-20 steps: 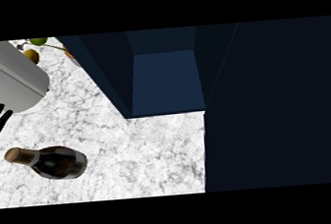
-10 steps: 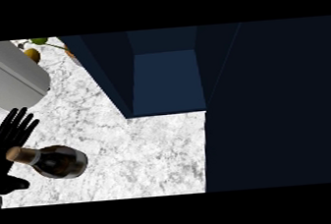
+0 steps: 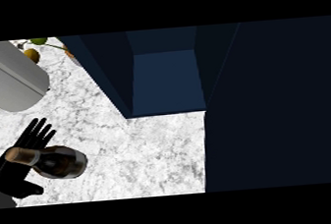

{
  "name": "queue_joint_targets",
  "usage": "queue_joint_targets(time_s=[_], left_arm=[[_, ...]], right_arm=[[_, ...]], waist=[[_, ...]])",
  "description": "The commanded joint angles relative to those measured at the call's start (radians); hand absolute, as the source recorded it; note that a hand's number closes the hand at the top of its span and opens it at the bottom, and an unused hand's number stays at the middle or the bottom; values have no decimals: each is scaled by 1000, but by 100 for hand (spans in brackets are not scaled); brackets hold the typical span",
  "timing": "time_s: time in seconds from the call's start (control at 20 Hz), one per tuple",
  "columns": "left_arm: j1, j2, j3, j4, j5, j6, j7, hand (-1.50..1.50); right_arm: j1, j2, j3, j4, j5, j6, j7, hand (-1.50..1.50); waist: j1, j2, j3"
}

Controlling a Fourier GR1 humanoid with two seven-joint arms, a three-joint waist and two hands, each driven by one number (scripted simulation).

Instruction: Pick up the wine, place it into the cabinet and close the cabinet

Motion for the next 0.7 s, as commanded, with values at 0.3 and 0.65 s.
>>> queue_joint_targets(time_s=[0.3, 0.65], left_arm=[[-35, -7, -43, 208, -75, -93, -206, -150], [-97, -26, -20, 269, -24, -99, -197, -150]], right_arm=[[67, -8, -10, -145, -69, 17, 21, -150], [27, -9, -35, -127, -94, -14, 39, -150]], waist=[[-11, 1, -2], [1, 1, -1]])
